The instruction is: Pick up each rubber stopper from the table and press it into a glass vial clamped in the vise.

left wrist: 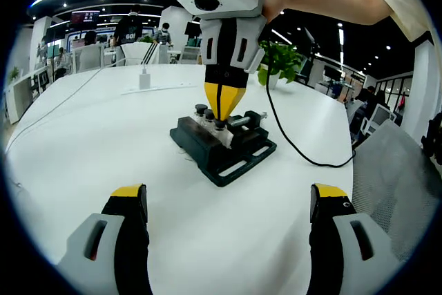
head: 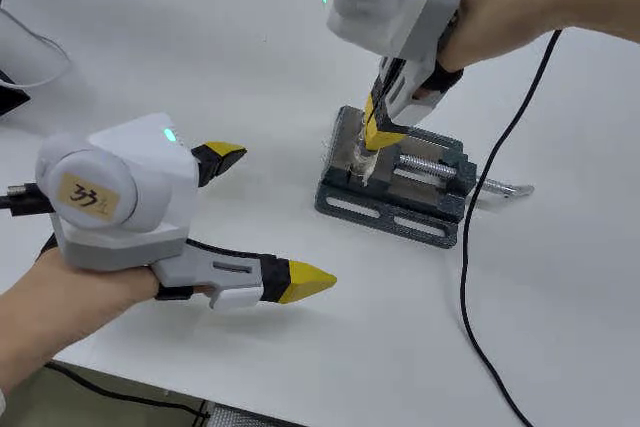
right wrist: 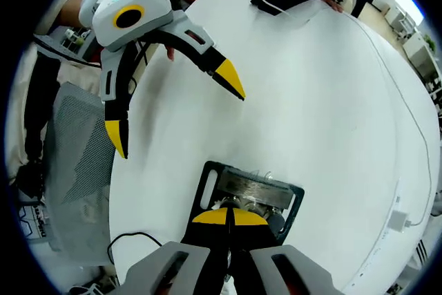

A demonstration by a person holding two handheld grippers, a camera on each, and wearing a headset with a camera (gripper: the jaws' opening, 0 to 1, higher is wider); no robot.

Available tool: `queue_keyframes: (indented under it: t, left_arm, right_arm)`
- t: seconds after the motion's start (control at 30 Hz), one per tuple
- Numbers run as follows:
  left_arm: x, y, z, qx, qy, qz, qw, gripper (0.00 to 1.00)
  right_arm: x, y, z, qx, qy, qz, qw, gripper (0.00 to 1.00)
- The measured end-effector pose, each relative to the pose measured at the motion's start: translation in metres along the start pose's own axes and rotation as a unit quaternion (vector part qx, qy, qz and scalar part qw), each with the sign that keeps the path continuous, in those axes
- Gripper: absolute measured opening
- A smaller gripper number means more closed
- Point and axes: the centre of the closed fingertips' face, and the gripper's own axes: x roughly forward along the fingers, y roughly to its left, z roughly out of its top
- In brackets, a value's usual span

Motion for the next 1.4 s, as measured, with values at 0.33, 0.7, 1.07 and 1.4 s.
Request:
queue_keyframes:
  t: [0.33,0.7,1.07,1.4]
  left_arm:
    - [0.001,-0.003,0.002,0.003,0.003,-0.004,1.0,0.98]
    - [0.003,-0.009,0.013,0.014,0.001,-0.007,0.9999,0.97]
    - [-0.01,-0.009,0.029,0.029,-0.006,0.004,0.9996,0.97]
    - [-0.018,-0.003,0.038,0.028,-0.017,0.027,0.9991,0.97]
  right_arm:
    - [0.002,0.003,-0.001,-0.003,-0.031,-0.01,0.9995,0.0]
    - [0.001,0.002,-0.001,0.005,0.032,-0.029,0.9991,0.0]
    - [-0.001,0.003,-0.001,0.033,-0.019,-0.034,0.9987,0.0]
    - [-0.003,0.006,-0.001,0.012,-0.043,-0.055,0.9974,0.0]
